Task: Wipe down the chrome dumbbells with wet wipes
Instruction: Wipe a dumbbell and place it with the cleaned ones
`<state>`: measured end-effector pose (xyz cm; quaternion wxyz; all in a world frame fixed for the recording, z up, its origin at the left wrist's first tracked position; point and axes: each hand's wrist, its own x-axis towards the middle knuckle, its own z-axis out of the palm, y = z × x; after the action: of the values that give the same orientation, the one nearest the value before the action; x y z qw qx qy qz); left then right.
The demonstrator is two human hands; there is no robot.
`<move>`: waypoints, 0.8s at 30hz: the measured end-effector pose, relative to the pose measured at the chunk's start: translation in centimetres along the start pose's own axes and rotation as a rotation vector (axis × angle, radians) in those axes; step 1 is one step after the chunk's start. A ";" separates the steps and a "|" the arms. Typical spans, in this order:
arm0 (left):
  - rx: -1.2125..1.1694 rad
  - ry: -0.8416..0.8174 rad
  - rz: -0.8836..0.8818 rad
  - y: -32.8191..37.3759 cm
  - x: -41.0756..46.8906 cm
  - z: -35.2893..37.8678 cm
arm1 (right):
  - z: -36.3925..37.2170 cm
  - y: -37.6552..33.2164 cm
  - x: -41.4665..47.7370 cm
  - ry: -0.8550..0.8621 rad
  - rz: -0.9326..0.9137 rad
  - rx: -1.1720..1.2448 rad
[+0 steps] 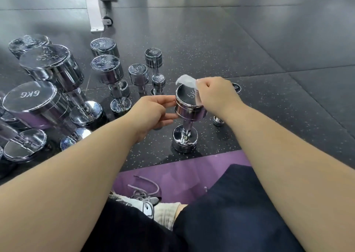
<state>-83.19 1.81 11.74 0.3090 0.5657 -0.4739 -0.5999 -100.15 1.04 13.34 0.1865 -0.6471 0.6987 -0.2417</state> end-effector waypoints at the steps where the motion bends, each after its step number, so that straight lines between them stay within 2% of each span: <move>1: 0.000 0.006 -0.002 0.0 0.2 -0.1 | 0.0 0.4 -0.4 0.009 0.058 0.099; 5: 0.009 0.044 0.005 0.3 0.7 -0.3 | 1.0 1.2 -3.4 0.114 0.229 0.459; 9: 0.013 0.051 0.022 0.3 0.9 -0.3 | 2.9 0.4 -6.3 0.139 0.246 0.572; 14: 0.024 0.024 0.030 0.3 0.4 0.1 | 2.3 0.2 -3.7 0.132 0.308 0.733; 19: 0.032 0.037 0.037 0.4 -0.2 0.5 | 3.6 -1.4 -8.1 0.080 0.356 0.590; 24: 0.038 0.047 0.038 0.5 -0.8 0.8 | 3.6 -0.4 -5.1 0.209 0.314 0.621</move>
<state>-83.91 2.51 12.38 0.3205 0.5763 -0.4885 -0.5715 -97.34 5.75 10.37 0.3364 -0.4162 0.6981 -0.4757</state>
